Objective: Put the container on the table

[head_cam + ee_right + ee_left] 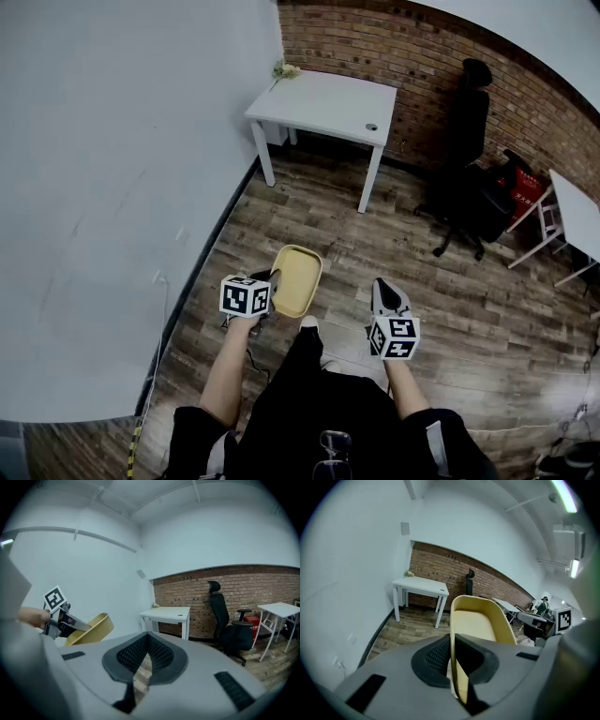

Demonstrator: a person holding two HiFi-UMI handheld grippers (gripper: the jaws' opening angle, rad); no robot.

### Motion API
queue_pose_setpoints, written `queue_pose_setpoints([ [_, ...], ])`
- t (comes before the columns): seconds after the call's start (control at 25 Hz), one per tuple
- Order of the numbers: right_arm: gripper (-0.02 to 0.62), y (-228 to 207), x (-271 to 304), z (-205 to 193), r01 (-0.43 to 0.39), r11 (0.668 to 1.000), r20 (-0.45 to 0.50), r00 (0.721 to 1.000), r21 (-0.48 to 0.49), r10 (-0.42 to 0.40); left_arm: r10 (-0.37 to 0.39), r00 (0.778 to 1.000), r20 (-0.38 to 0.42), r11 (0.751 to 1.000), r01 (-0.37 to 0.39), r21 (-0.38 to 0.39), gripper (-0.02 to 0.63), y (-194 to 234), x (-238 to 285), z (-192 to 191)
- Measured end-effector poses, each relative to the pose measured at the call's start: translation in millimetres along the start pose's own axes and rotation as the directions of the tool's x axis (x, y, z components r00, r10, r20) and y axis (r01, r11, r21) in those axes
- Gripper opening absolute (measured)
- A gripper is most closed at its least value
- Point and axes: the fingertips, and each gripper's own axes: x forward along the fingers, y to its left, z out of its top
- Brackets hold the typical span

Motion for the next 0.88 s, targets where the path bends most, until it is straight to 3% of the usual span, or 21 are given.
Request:
queue_pose_setpoints([
  [0.2,0.025,4,3,3,0.009,1.000,0.036,0.999,0.020,-0.010,-0.007,1.000,-0.013,1.000,0.007,0.003,0.023,6,3,-3],
  [0.88,0.025,-18,4,-12,0.054,0.998,-0.005,0.999,0.045,-0.054,-0.016,0.999,-0.033,0.999,0.017,0.029,0.023,-6,28,0],
])
